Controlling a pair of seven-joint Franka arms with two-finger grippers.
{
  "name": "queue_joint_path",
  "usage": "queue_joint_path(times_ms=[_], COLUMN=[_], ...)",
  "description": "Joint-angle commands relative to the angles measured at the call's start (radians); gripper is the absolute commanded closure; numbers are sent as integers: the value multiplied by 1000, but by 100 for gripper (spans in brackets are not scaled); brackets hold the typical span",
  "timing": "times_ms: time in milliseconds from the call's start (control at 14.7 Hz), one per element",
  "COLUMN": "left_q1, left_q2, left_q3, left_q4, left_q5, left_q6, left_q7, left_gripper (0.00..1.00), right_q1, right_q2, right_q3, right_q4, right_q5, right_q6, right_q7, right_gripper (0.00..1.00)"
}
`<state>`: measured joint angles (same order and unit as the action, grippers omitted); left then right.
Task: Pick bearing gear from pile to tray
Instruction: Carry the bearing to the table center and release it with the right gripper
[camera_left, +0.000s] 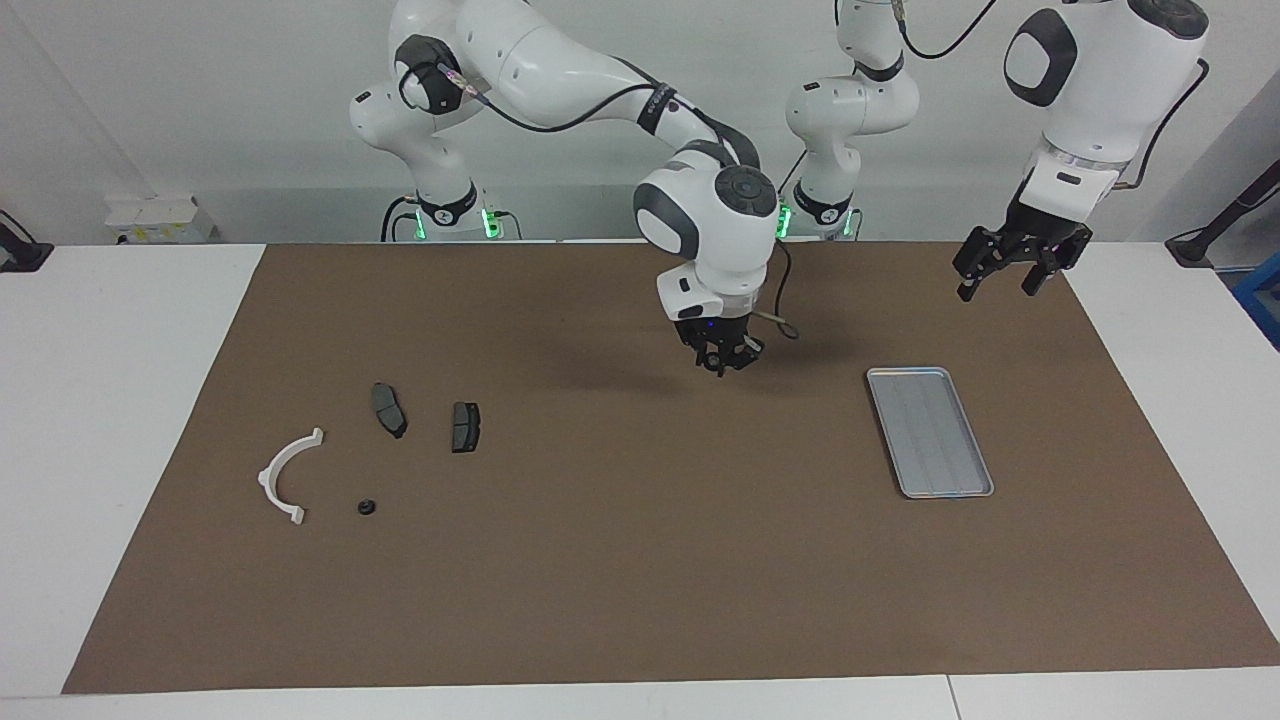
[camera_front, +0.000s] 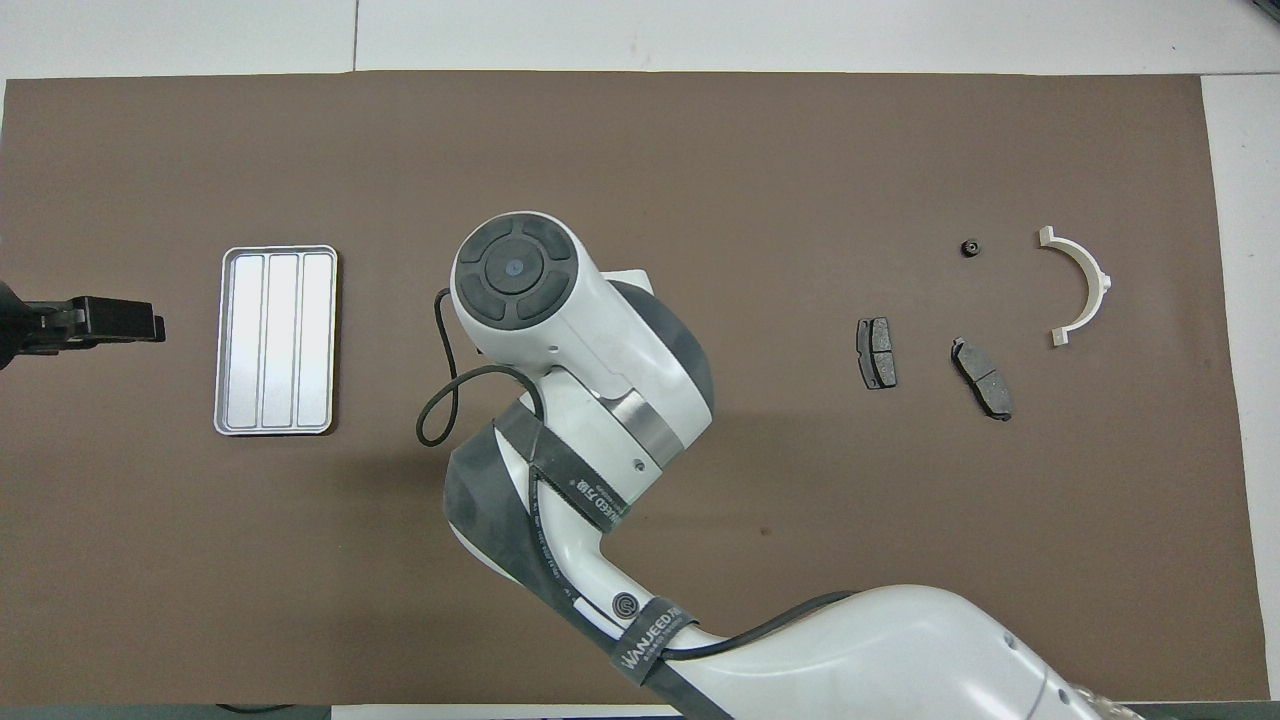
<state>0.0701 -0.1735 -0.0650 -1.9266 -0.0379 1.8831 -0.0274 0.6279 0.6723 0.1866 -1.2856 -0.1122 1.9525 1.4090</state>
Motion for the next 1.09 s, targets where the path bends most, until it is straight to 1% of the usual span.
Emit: queue_joint_path(times_ms=[0, 136, 407, 475, 611, 679, 747, 815, 883, 1019], left_q1=[-13, -16, -32, -32, -21, -21, -21, -21, -23, -21], left_q2=[-34, -38, -44, -46, -49, -47, -46, -40, -35, -35], left_q3=[-1, 1, -1, -1, -1, -1, -1, -1, -1, -1], left_q4=[-37, -45, -57, -60, -75, -75, -75, -75, -75, -75], left_q5=[18, 18, 20, 20, 20, 20, 20, 20, 20, 20], left_q6=[19, 14, 14, 22, 43, 54, 71, 91, 103, 108], left_q7=[-23, -19, -20, -19, -11, -12, -17, -17, -19, -16], left_gripper=[0, 0, 0, 0, 0, 0, 0, 0, 0, 0], right_q1=[-8, -10, -14, -16, -14, -13, -8, -10, -22, -56], right_q2=[21, 33, 32, 32, 27, 27, 30, 29, 27, 29], right_q3=[-1, -1, -4, -4, -4, -4, -4, -4, -3, 2], right_q4=[-43, -70, -171, -179, -169, -159, -135, -104, -56, 75], right_q5=[-23, -58, -85, -90, -89, -89, -89, -87, -86, -76], right_q6=[91, 121, 236, 241, 211, 182, 142, 84, 12, -135], right_q7=[22, 24, 25, 25, 31, 45, 50, 50, 47, 35], right_gripper=[100, 100, 100, 100, 100, 96, 37, 0, 0, 0])
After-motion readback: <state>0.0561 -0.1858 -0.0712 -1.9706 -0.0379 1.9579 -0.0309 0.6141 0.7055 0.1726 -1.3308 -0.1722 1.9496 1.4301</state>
